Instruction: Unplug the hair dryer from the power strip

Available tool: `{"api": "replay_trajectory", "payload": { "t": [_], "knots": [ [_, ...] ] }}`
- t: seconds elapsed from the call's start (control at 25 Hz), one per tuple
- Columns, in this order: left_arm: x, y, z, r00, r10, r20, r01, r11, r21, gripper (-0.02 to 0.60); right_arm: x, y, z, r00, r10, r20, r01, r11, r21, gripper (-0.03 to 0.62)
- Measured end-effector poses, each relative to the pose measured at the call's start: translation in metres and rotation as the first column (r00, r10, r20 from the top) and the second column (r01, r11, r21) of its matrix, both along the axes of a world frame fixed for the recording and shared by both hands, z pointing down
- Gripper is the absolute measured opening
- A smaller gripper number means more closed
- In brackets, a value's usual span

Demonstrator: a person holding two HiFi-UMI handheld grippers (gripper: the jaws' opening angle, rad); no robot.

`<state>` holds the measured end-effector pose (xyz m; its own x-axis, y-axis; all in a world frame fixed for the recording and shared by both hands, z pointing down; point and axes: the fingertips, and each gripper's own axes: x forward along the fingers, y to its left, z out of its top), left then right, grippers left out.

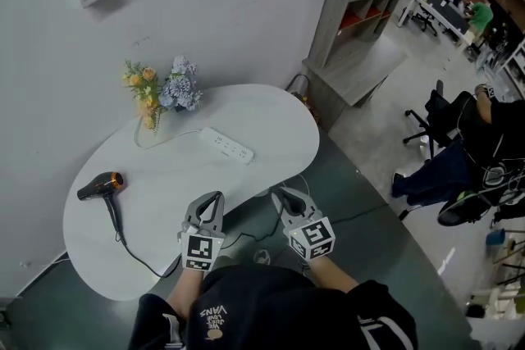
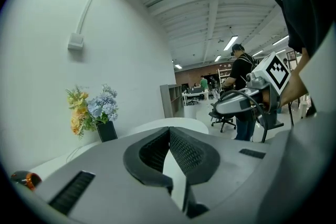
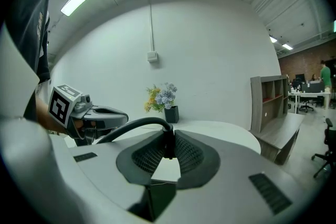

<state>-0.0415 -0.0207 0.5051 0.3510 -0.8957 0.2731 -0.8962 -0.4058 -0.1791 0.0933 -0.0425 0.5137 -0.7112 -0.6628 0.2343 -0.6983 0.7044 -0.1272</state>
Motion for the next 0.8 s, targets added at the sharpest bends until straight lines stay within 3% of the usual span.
{"api": "replay_trajectory", "payload": {
  "t": [0.8],
  "knots": [
    [-0.072, 0.082, -0.023, 0.986, 0.151, -0.064, -0.150, 0.988, 0.023, 0.020, -0.056, 0.077, -0.024, 0.979, 0.203, 0.016, -0.203, 0.979, -0.002, 0.072]
  ]
}}
